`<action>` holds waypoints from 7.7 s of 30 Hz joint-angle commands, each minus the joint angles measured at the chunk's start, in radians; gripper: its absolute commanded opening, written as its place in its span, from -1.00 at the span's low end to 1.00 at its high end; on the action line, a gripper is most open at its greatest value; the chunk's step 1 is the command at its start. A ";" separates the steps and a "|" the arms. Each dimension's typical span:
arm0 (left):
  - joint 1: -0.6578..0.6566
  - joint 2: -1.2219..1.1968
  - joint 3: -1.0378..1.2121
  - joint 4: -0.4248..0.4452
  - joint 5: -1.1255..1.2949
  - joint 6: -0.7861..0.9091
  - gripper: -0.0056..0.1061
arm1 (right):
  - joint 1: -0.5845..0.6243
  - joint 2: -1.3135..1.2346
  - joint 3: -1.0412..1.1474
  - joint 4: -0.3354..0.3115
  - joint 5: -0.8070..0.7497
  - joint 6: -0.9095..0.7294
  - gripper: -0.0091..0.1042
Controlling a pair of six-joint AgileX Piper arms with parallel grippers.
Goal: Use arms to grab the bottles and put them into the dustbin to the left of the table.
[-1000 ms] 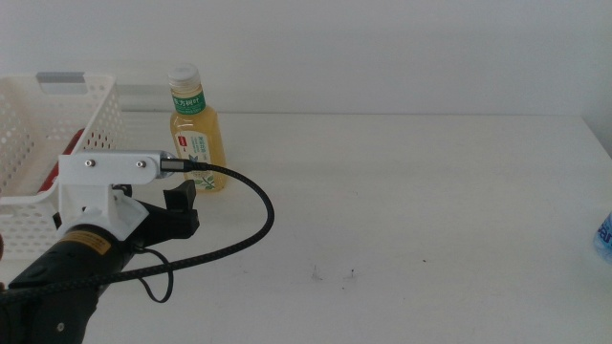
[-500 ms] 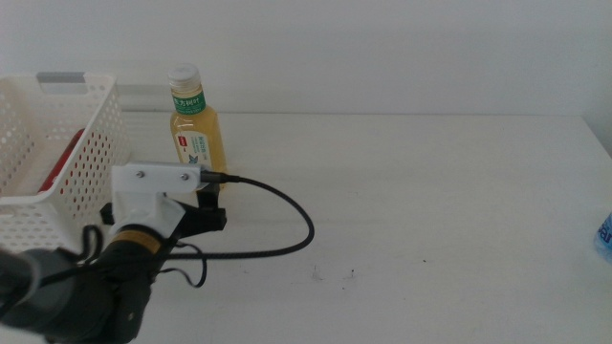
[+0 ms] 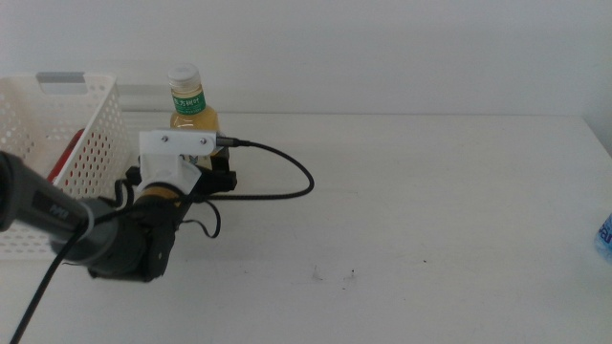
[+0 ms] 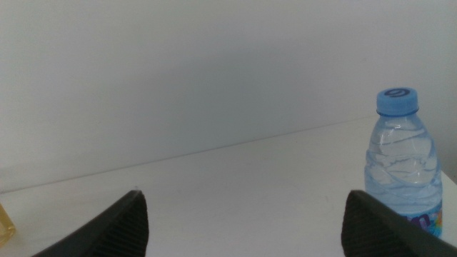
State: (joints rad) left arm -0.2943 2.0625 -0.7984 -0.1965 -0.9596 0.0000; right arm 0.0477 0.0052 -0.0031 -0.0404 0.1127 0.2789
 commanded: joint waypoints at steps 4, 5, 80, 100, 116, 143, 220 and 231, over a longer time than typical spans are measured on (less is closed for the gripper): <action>0.033 0.063 -0.112 0.046 0.048 0.000 0.78 | -0.008 -0.005 0.003 -0.006 -0.009 -0.002 0.72; 0.037 0.077 -0.131 0.046 0.056 0.000 0.78 | -0.008 -0.005 0.003 -0.006 -0.009 -0.002 0.72; 0.630 -0.135 -0.951 -0.031 2.122 0.452 0.78 | -0.008 -0.005 0.003 -0.006 -0.009 -0.002 0.72; 0.223 -1.095 -0.195 -0.281 1.740 0.549 0.77 | -0.008 -0.005 0.003 -0.006 -0.009 -0.002 0.72; -0.286 -1.479 0.029 0.067 1.631 0.173 0.77 | -0.008 -0.005 0.003 -0.006 -0.009 -0.002 0.72; -0.175 -1.479 -0.002 0.068 1.546 0.183 0.77 | -0.008 -0.005 0.003 -0.148 -0.101 -0.101 0.72; -0.175 -1.479 -0.002 0.113 1.524 0.183 0.77 | -0.154 1.801 -0.321 0.384 -1.207 -0.412 0.72; -0.175 -1.479 -0.002 0.113 1.524 0.185 0.77 | -0.167 1.941 -0.477 0.366 -1.175 -0.492 -0.68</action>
State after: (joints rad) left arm -0.4687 0.5864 -0.7941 -0.0863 0.5772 0.1856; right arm -0.1116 1.9389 -0.4718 0.3424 -1.0782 -0.1885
